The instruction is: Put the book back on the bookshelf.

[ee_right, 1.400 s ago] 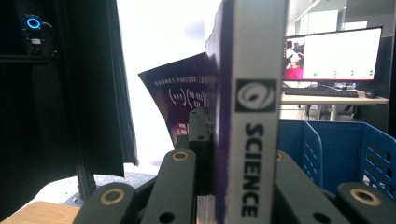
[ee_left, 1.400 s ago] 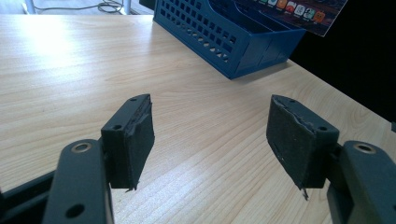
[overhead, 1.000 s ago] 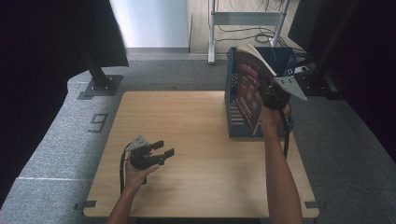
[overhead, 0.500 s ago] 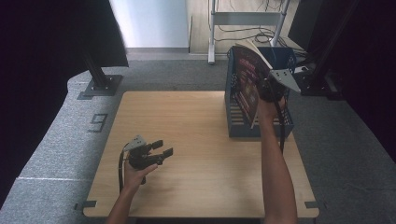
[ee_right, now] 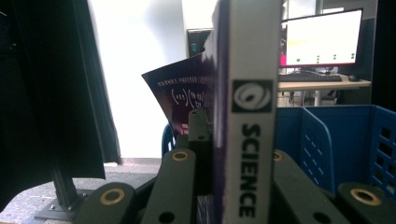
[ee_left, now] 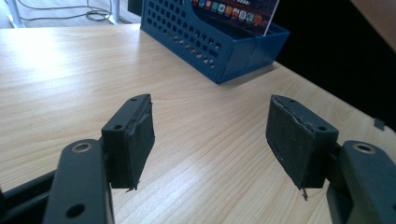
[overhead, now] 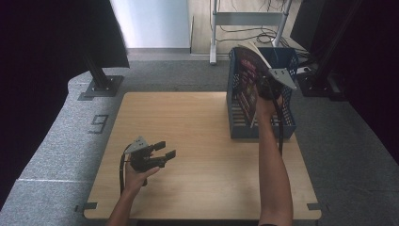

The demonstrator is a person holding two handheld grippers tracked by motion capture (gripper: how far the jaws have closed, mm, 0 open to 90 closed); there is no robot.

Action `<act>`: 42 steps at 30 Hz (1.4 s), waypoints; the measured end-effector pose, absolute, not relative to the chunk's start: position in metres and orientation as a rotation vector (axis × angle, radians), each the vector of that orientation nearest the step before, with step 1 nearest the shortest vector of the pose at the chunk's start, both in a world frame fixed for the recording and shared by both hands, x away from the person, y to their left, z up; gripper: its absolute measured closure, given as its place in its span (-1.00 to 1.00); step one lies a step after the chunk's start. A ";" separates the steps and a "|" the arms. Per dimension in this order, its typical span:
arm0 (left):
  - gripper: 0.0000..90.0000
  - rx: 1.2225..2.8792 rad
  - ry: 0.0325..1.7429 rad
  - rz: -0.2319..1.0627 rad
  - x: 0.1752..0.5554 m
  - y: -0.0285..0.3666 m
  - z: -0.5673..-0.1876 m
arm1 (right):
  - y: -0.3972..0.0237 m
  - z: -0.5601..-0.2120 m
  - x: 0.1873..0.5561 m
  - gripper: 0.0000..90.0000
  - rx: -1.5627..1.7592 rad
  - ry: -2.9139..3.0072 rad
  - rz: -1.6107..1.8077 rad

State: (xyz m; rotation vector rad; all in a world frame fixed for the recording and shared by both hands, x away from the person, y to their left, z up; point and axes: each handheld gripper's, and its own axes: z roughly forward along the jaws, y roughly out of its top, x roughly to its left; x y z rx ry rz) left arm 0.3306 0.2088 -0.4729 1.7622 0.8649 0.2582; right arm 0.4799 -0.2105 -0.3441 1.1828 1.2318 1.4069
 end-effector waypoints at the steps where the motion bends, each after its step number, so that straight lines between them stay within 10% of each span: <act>1: -0.28 1.766 0.869 0.262 0.331 0.209 -0.474 | -0.210 -0.345 0.482 0.81 1.186 1.233 1.406; 42: -0.27 1.773 0.873 0.221 0.333 0.205 -0.478 | -0.188 -0.409 0.497 0.74 1.267 1.334 1.313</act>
